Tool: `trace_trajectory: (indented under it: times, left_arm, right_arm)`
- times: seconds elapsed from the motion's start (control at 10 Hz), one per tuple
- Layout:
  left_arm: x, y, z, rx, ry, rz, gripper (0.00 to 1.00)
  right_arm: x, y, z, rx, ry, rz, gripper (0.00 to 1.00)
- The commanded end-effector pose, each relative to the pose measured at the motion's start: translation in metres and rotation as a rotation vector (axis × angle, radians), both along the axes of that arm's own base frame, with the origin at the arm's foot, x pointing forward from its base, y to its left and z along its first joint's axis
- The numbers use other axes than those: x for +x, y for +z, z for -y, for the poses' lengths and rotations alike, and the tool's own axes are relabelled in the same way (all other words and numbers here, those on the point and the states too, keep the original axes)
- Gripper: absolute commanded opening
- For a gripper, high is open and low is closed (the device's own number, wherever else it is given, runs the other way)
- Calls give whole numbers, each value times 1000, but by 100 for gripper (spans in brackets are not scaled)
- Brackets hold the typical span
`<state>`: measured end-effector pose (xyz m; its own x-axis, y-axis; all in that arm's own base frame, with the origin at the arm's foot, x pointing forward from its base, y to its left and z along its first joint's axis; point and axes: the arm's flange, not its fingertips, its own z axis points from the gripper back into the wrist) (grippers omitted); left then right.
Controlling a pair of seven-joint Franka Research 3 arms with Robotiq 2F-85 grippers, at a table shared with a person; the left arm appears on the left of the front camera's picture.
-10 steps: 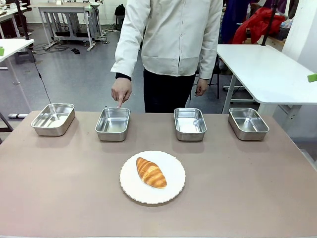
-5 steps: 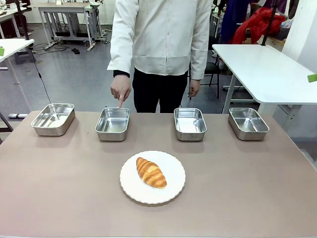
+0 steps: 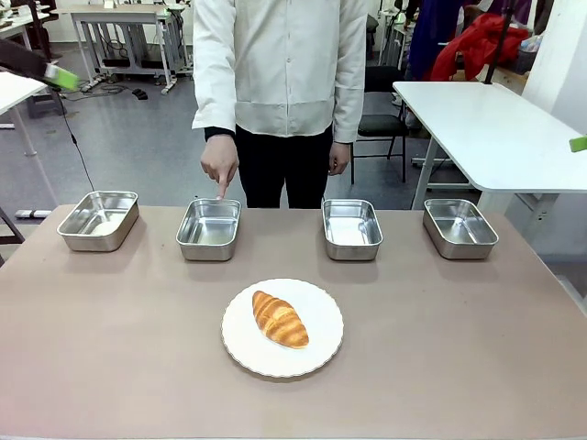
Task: Place the bread in the container.
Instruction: Place the Butter Roll into the Airtight Container indicated by the human.
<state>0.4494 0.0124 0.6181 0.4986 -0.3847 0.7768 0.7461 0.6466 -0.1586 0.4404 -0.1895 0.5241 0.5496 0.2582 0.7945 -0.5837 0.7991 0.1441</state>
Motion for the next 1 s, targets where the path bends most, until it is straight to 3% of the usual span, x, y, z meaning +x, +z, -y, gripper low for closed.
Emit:
trace_trajectory:
  times: [0.0, 0.2, 0.4, 0.5, 0.6, 0.7, 0.9]
  left_arm:
    - [-4, -3, 56, 29, -24, -132, 100]
    - [-8, -34, 120, 112, 30, -346, 100]
    - [-25, -64, 168, 181, 99, -471, 100]
    - [-28, -73, 176, 168, 171, -507, 100]
    - [-29, -79, 170, 166, 250, -493, 100]
    - [-25, -78, 178, 176, 104, -474, 100]
    - [-25, -78, 178, 176, 104, -474, 100]
  right_arm:
    - [2, 0, 0, 14, 2, 14, 100]
    - [2, 0, 0, 14, 2, 14, 100]
    - [2, 0, 0, 14, 2, 14, 100]
    - [2, 0, 0, 14, 2, 14, 100]
    - [2, 0, 0, 14, 2, 14, 100]
    - [2, 0, 0, 14, 2, 14, 100]
    - [2, 0, 0, 14, 2, 14, 100]
